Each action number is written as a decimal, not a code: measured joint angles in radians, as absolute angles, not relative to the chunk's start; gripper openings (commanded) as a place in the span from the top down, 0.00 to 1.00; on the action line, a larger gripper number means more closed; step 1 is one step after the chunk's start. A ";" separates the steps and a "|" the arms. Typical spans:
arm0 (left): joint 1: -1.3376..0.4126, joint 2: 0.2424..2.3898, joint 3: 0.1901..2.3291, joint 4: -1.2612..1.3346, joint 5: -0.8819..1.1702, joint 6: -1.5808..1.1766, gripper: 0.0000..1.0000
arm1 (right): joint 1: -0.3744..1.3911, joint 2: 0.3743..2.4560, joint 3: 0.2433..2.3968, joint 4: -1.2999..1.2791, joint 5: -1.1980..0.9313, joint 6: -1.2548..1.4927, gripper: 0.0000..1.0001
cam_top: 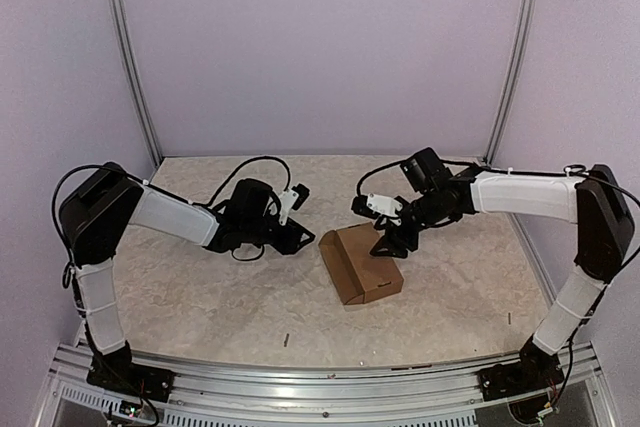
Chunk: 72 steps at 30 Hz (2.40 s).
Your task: Fold the paper box
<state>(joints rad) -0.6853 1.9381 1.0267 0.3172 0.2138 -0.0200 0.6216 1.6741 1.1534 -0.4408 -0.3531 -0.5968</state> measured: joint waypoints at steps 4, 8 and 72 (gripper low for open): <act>-0.675 2.000 1.116 0.324 0.308 -0.017 0.53 | 0.612 1.748 1.217 -0.441 -0.345 -0.579 0.29; -0.669 2.046 1.195 0.320 0.370 -0.017 0.61 | 0.611 1.818 1.279 -0.440 -0.331 -0.562 0.30; -0.699 2.038 0.975 0.580 0.397 -0.097 1.00 | 0.640 1.932 1.374 -0.500 -0.293 -0.556 0.33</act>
<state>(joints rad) -0.6994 2.0377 0.9749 0.5797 0.3969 -0.0967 0.6395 1.9316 1.3739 -0.4999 -0.2928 -0.5556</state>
